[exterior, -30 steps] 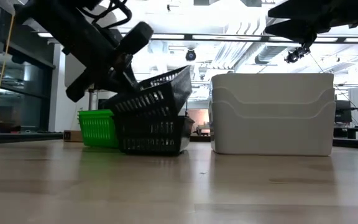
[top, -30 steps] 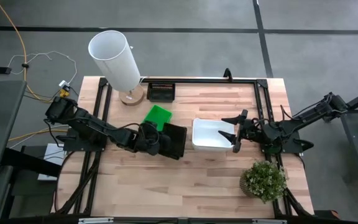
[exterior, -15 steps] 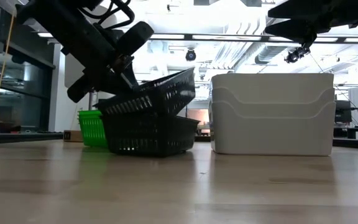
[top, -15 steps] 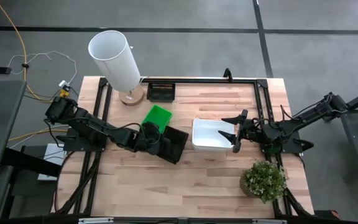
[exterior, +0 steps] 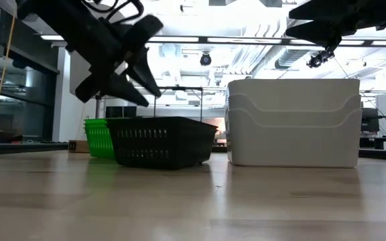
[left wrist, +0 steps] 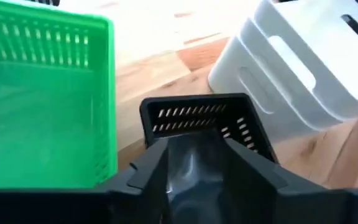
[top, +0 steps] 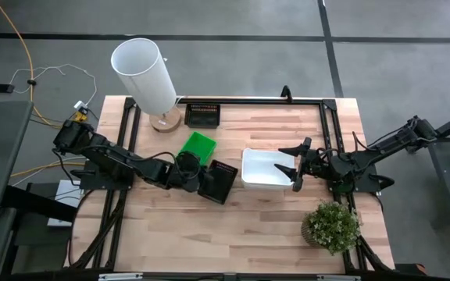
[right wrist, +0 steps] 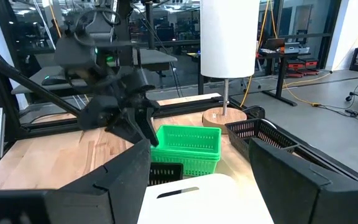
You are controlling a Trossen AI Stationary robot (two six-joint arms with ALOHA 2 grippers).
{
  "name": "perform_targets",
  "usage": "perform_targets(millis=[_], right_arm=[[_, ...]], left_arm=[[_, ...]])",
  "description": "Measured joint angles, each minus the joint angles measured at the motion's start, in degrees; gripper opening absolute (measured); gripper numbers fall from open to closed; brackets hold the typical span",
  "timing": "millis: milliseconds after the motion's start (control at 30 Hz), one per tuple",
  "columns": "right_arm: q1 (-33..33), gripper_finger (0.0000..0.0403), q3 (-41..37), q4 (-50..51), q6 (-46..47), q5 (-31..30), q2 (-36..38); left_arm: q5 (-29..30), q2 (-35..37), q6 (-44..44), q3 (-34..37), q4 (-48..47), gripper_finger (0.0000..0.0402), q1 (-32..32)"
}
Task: Stack baskets by color
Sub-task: Stack the bottom black bin on the middle black bin, then stack the top black bin on the bottom black bin
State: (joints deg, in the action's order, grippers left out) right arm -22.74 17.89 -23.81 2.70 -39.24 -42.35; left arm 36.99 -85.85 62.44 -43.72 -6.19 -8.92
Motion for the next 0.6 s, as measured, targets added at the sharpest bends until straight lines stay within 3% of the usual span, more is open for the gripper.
perform_targets(millis=[233, 333, 500, 600], right_arm=[[-0.02, 0.0259, 0.00, -0.35, 1.37, 0.00, -0.02], [0.00, 0.0259, -0.01, -1.75, 1.38, 0.00, -0.02], [-0.01, 0.0259, -0.01, -4.04, 1.38, 0.02, -0.02], [-0.02, 0.0259, -0.02, -4.07, 1.38, 0.00, -0.02]], left_arm=[[-0.22, 8.88, -13.58, 0.00, 0.01, 0.0190, 1.54], [0.19, 14.96, -23.87, 0.00, 0.70, 0.0199, 1.83], [-4.40, 24.33, -45.56, -0.05, 4.13, 0.0198, 1.81], [-6.03, 28.80, -53.40, -0.05, 3.19, 0.0196, 2.22]])
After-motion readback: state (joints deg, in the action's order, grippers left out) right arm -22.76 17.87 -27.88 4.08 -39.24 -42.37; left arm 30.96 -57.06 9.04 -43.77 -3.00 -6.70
